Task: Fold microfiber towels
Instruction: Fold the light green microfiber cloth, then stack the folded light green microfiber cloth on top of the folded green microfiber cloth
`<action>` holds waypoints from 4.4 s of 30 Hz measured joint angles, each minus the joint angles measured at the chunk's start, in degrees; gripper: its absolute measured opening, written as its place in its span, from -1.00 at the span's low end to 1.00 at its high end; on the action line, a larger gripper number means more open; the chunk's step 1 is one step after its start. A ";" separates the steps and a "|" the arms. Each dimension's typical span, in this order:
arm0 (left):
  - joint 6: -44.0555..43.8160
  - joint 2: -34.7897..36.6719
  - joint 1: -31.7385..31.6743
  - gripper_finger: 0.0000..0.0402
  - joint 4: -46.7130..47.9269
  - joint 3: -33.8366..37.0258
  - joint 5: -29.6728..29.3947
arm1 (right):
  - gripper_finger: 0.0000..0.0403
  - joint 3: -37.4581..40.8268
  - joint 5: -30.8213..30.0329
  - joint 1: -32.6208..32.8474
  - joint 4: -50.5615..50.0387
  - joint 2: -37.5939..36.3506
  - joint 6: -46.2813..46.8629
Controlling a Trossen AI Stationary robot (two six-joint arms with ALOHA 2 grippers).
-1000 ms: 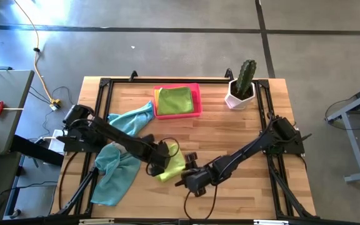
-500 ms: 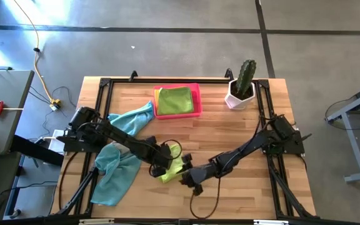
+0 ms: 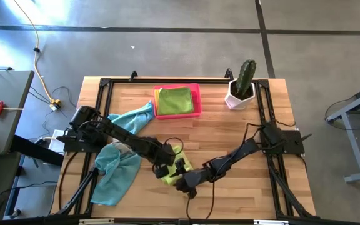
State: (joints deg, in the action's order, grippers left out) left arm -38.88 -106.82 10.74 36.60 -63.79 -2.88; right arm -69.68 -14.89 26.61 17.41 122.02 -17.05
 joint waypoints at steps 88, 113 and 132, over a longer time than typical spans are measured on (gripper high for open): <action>-1.98 5.50 5.11 -0.28 13.03 -0.15 4.27 | -0.99 -4.03 0.15 -2.19 -36.13 -7.49 16.97; -13.70 8.78 23.22 -0.35 -0.81 -0.20 -17.27 | -1.00 -4.41 -1.26 -32.64 -37.50 -27.93 3.18; -7.83 10.48 18.39 -0.35 3.78 -0.19 -17.42 | -1.00 -4.54 4.45 -52.99 -10.26 -20.74 -15.69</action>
State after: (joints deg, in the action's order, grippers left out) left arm -46.71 -96.34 29.13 40.39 -63.98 -20.29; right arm -74.22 -10.43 -26.38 7.14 101.28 -32.75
